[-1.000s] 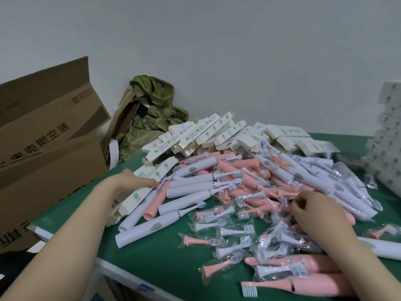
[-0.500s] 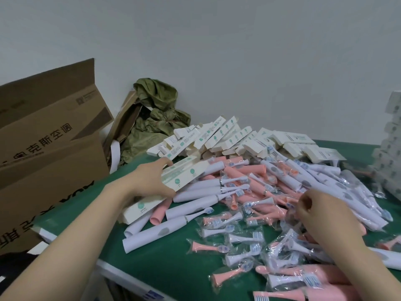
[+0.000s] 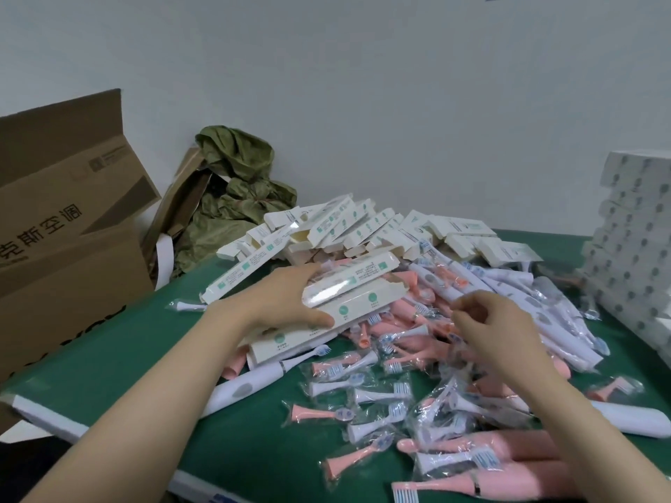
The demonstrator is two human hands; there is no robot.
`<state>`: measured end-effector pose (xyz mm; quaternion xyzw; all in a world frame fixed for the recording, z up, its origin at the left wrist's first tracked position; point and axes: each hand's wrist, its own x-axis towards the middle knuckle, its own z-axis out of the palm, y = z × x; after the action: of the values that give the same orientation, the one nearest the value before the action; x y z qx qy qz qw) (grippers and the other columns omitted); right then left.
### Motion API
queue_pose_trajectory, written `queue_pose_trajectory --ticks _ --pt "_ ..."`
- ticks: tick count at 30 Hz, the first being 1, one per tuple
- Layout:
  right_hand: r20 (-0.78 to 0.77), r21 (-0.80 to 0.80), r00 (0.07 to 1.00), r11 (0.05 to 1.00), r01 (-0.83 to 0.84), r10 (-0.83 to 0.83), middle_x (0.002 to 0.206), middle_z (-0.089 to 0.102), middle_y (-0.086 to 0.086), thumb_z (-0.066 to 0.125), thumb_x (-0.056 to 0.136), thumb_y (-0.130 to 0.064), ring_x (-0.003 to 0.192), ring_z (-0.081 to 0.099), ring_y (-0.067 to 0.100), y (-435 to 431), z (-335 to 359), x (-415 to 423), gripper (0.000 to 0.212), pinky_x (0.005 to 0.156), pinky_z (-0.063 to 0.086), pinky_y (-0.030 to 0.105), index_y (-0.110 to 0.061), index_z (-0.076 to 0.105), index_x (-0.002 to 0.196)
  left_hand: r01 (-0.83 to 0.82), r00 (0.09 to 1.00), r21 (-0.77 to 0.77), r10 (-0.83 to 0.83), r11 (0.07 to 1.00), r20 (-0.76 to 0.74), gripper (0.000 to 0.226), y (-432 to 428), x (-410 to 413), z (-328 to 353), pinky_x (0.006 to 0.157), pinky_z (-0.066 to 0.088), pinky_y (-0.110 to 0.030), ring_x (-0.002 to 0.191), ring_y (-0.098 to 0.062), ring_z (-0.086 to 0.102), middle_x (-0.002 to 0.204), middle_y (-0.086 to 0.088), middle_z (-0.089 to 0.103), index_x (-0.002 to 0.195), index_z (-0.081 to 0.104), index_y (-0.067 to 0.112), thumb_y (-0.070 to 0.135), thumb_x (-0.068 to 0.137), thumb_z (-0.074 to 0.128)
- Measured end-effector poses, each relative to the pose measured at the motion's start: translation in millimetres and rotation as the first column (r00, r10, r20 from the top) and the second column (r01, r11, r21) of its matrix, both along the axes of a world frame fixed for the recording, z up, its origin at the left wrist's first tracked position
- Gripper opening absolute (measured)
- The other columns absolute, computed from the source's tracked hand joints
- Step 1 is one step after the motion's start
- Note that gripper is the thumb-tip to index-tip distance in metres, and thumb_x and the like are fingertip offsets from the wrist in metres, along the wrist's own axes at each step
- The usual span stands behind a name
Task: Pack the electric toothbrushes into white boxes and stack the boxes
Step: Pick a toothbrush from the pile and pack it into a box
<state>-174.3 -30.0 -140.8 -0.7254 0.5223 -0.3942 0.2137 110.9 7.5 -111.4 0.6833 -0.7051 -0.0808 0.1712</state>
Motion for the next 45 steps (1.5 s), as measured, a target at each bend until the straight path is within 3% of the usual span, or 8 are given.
queue_pose_trajectory --ticks 5,9,14,21,31,35,39,45 --pt "0.355 0.255 0.91 0.915 -0.313 0.213 0.082 0.07 0.003 0.066 0.084 -0.036 0.065 0.066 0.013 0 11 16 0.026 0.06 0.057 0.03 -0.014 0.064 0.098 0.011 0.999 -0.285 0.003 0.958 0.049 0.097 6 -12 8 0.097 0.036 -0.026 0.125 -0.01 0.039 0.136 0.011 0.042 0.144 0.033 0.03 0.047 0.062 0.082" --pt "0.861 0.194 0.46 0.697 -0.69 0.216 0.104 0.071 0.014 0.064 0.073 -0.043 0.096 0.069 0.026 -2 23 16 0.05 0.075 0.057 0.028 -0.007 0.061 0.107 0.232 0.95 -0.423 -0.109 0.876 0.294 0.08 12 -42 22 0.085 0.043 -0.032 0.114 -0.011 0.049 0.128 0.01 0.053 0.141 0.04 0.034 0.054 0.068 0.069" --pt "0.95 0.003 0.246 0.78 -0.625 0.193 0.098 0.073 0.011 0.074 0.069 -0.026 0.097 0.069 0.023 -11 31 0 0.054 0.076 0.057 0.028 -0.003 0.052 0.113 0.189 0.977 -0.242 -0.206 0.952 -0.048 0.047 2 -64 32 0.074 0.049 -0.022 0.095 -0.002 0.055 0.108 0.018 0.059 0.113 0.059 0.04 0.043 0.069 0.073" --pt "0.893 0.097 0.399 0.775 -0.625 0.21 0.119 0.066 0.011 0.082 0.058 -0.02 0.11 0.064 0.021 -19 38 -4 0.072 0.096 0.05 0.03 -0.013 0.049 0.121 0.154 0.528 -0.066 -0.138 0.986 -0.838 0.029 -19 -87 32 0.062 0.055 -0.027 0.071 -0.019 0.069 0.083 -0.006 0.074 0.085 0.073 0.017 0.042 0.071 0.067" --pt "0.708 0.185 0.663 0.843 -0.505 0.242 0.088 0.075 0.006 0.065 0.086 -0.006 0.069 0.068 0.021 -5 12 -5 0.022 0.068 0.059 0.028 -0.017 0.065 0.105 -0.061 -0.07 -0.189 -0.193 0.98 -0.979 0.042 -46 -144 -2 0.084 0.053 -0.049 0.095 -0.03 0.067 0.105 -0.018 0.069 0.112 0.062 0.011 0.034 0.077 0.067" --pt "0.655 0.25 0.711 0.814 -0.525 0.257 0.088 0.074 0.002 0.069 0.084 -0.011 0.068 0.069 0.014 -7 5 -7 0.026 0.061 0.055 0.022 -0.014 0.061 0.109 -0.055 0.02 -0.211 -0.21 0.976 -0.977 0.021 -48 -142 -16 0.071 0.058 -0.049 0.088 -0.027 0.07 0.097 -0.011 0.073 0.108 0.062 0.015 0.025 0.088 0.06" --pt "0.737 0.194 0.631 0.819 -0.54 0.242 0.101 0.073 0.0 0.069 0.083 -0.034 0.087 0.071 0.014 -15 16 -4 0.029 0.076 0.057 0.028 -0.017 0.071 0.107 0.023 0.42 -0.264 -0.249 0.964 -0.873 0.051 -43 -129 -18 0.066 0.056 -0.028 0.091 -0.012 0.069 0.108 0.007 0.069 0.119 0.046 0.024 0.044 0.076 0.064" --pt "0.787 0.155 0.554 0.782 -0.604 0.272 0.086 0.073 0.006 0.071 0.077 -0.037 0.076 0.065 0.022 -15 17 -11 0.039 0.07 0.05 0.03 -0.01 0.071 0.105 0.282 0.371 -0.26 -0.355 0.923 -0.858 0.047 -25 -134 -13 0.065 0.055 -0.026 0.092 -0.016 0.069 0.109 0.01 0.069 0.121 0.044 0.027 0.037 0.08 0.063"
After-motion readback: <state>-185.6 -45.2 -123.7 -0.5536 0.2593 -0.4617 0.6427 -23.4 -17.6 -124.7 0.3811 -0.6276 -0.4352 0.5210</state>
